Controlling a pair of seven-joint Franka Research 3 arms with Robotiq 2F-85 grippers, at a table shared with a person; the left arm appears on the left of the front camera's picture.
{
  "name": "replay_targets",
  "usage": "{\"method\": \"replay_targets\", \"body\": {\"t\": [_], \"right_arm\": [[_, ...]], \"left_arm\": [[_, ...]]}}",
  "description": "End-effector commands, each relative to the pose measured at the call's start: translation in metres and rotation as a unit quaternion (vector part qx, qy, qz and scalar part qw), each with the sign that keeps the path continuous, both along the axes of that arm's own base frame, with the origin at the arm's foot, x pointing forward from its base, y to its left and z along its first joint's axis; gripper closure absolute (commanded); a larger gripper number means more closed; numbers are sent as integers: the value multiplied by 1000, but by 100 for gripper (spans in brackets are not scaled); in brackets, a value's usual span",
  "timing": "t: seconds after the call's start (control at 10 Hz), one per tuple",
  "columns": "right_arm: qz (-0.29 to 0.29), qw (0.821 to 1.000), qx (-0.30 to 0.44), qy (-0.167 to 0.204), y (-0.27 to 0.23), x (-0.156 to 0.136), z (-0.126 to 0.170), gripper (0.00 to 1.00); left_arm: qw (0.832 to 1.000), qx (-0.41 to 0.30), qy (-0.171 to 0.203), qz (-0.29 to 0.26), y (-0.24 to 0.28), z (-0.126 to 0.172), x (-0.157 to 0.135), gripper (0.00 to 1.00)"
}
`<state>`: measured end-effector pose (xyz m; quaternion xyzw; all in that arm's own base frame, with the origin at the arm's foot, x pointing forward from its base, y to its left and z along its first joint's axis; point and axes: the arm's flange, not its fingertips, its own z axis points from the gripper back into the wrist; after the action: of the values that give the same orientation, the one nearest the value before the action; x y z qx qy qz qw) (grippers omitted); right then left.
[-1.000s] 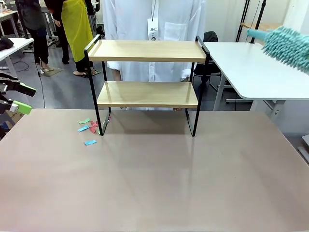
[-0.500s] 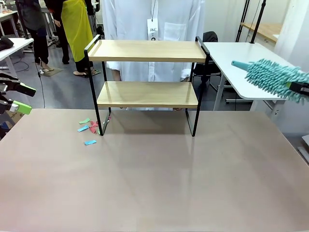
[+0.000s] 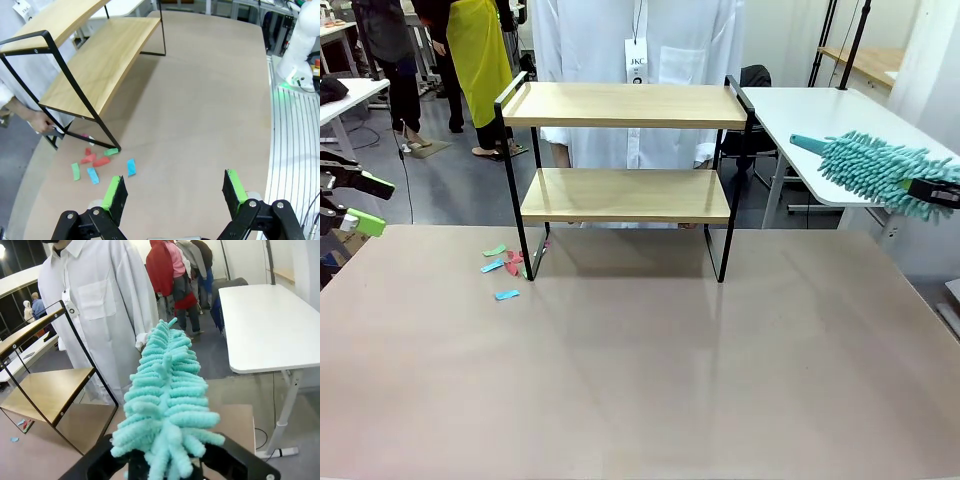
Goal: Clean the shelf.
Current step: Hand the Duster back to the human.
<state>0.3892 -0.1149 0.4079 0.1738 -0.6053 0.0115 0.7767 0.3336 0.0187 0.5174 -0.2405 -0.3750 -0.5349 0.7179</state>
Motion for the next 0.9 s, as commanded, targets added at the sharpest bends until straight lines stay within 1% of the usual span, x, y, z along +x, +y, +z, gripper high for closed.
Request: {"method": "replay_targets", "body": {"t": [0.0, 0.8], "right_arm": [[-6, 1000, 1, 1, 0, -1, 4, 84], [-6, 1000, 1, 1, 0, -1, 4, 84]], "left_arm": [[1000, -12, -11, -6, -1, -1, 3, 0], [1000, -12, -11, -6, -1, -1, 3, 0]]}}
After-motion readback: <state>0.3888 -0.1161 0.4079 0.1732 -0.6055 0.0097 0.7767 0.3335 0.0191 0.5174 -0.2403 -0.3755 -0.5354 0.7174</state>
